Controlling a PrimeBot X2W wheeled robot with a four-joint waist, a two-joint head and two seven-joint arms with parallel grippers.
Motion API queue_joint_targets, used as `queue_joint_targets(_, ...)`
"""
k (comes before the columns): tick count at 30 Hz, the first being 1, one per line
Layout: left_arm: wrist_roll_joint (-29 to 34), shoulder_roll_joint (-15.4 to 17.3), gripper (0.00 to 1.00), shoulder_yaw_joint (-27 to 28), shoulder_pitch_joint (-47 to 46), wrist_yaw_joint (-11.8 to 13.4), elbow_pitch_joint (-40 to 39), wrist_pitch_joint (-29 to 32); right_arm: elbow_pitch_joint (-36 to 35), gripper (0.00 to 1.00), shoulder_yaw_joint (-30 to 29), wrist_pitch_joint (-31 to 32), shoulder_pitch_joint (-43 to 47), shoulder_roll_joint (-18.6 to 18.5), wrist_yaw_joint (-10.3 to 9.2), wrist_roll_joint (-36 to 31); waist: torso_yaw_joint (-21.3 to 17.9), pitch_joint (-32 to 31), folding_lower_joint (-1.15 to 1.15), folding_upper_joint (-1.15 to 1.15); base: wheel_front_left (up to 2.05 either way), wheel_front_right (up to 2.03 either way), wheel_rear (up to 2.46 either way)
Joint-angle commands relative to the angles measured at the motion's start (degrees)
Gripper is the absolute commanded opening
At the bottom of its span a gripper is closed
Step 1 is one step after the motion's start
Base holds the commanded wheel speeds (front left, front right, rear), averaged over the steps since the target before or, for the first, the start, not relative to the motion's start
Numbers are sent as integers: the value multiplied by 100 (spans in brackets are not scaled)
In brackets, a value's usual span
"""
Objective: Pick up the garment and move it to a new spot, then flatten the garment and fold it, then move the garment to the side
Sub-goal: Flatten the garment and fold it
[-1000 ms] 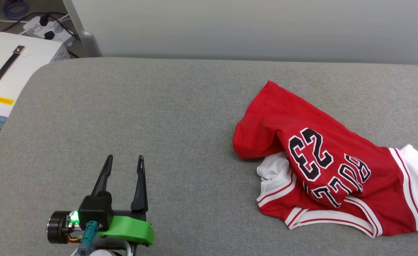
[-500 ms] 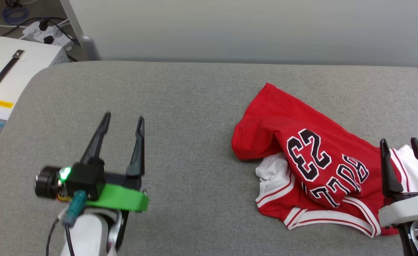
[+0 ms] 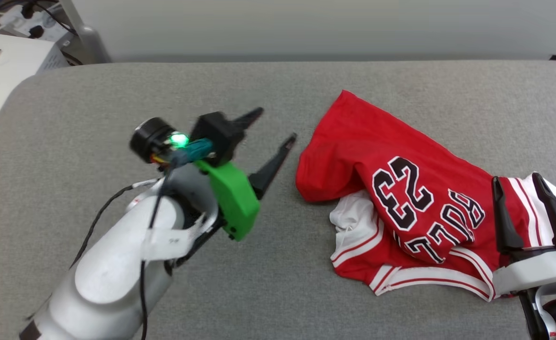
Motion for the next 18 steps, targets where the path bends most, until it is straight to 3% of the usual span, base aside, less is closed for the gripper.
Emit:
queue_joint_targets(1, -217, 60, 100, -244, -245, -16, -34, 226, 19, 100, 16, -43, -119, -14, -3, -27, -134, 143, 0, 0, 0, 0, 0)
queue_joint_targets(5, -977, 215, 100, -1268, -905, -17, -76, 1225, 79, 100, 67, -103, -240, -8, -3, -54, -281, 318, 0, 0, 0, 0, 0)
queue_joint_targets(9, -1483, 204, 100, -2134, -1436, -17, -88, 1783, 137, 100, 103, -156, -397, 3, -3, -65, -424, 487, 0, 0, 0, 0, 0)
queue_joint_targets(14, -1808, 89, 100, -3091, -1945, -17, 79, 2136, 232, 100, 146, -227, -592, 17, -3, -62, -579, 712, 0, 0, 0, 0, 0)
queue_joint_targets(18, -1763, -128, 100, -3457, -2142, -17, 399, 2102, 315, 100, 195, -281, -706, 57, -3, -56, -692, 910, 0, 0, 0, 0, 0)
